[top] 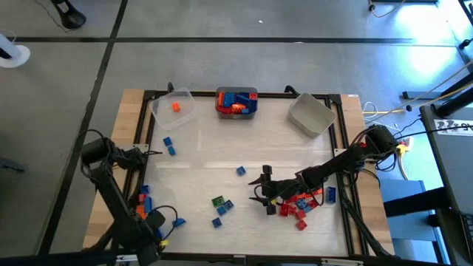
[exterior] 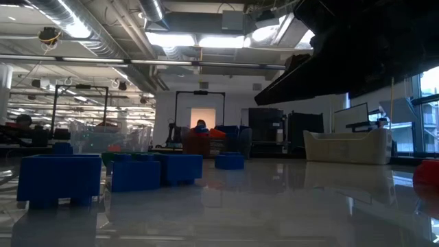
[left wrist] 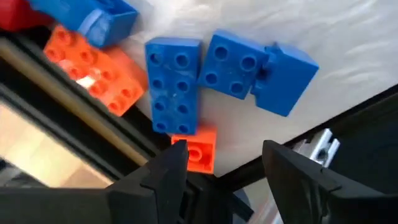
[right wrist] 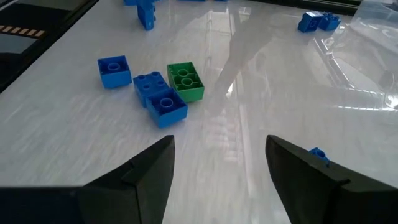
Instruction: Sort blocks by size
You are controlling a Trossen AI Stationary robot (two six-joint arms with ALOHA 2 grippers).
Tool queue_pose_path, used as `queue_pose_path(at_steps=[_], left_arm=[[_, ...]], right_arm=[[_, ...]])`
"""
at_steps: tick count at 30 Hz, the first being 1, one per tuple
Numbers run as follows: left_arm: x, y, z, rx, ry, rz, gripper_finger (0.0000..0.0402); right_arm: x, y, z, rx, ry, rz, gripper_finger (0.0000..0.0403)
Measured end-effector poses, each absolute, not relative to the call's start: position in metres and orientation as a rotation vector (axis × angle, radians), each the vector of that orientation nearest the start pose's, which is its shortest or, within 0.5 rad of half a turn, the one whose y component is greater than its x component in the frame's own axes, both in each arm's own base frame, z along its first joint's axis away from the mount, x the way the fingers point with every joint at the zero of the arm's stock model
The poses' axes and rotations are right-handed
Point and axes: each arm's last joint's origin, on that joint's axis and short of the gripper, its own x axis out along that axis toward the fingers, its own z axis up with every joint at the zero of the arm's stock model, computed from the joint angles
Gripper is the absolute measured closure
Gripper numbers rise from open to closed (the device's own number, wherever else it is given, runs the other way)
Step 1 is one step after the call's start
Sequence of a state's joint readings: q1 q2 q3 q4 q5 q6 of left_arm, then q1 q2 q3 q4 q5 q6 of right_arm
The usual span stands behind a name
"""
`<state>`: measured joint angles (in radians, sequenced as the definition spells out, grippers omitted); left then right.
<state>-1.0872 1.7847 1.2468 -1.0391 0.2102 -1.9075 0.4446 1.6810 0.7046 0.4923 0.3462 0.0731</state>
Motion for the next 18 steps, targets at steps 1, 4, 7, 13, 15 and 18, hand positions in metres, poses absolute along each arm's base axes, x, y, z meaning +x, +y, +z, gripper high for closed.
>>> queue_pose_path(at_steps=[1,4,7,13,15,18], left_arm=[[0.142,-0.282,0.188,-0.662,1.689,0.649,0.0206],[0.141,-0.275,0.178,-0.636,1.719,0.662,0.0206],[0.139,-0.27,0.172,-0.61,1.756,0.667,0.0206],[0.136,-0.266,0.166,-0.587,1.761,0.693,0.0206],[0.135,-0.265,0.164,-0.58,1.761,0.694,0.0206],[0.134,-0.263,0.16,-0.573,1.763,0.685,0.0206]], right_arm=[[0.293,0.129,0.153,-0.113,0.446,0.08,0.0155],[0.293,0.129,0.153,-0.112,0.443,0.08,0.0155],[0.293,0.129,0.153,-0.112,0.443,0.08,0.0155],[0.293,0.129,0.153,-0.112,0.443,0.08,0.0155],[0.293,0.129,0.153,-0.112,0.443,0.08,0.0155],[0.293,0.129,0.153,-0.112,0.443,0.08,0.0155]])
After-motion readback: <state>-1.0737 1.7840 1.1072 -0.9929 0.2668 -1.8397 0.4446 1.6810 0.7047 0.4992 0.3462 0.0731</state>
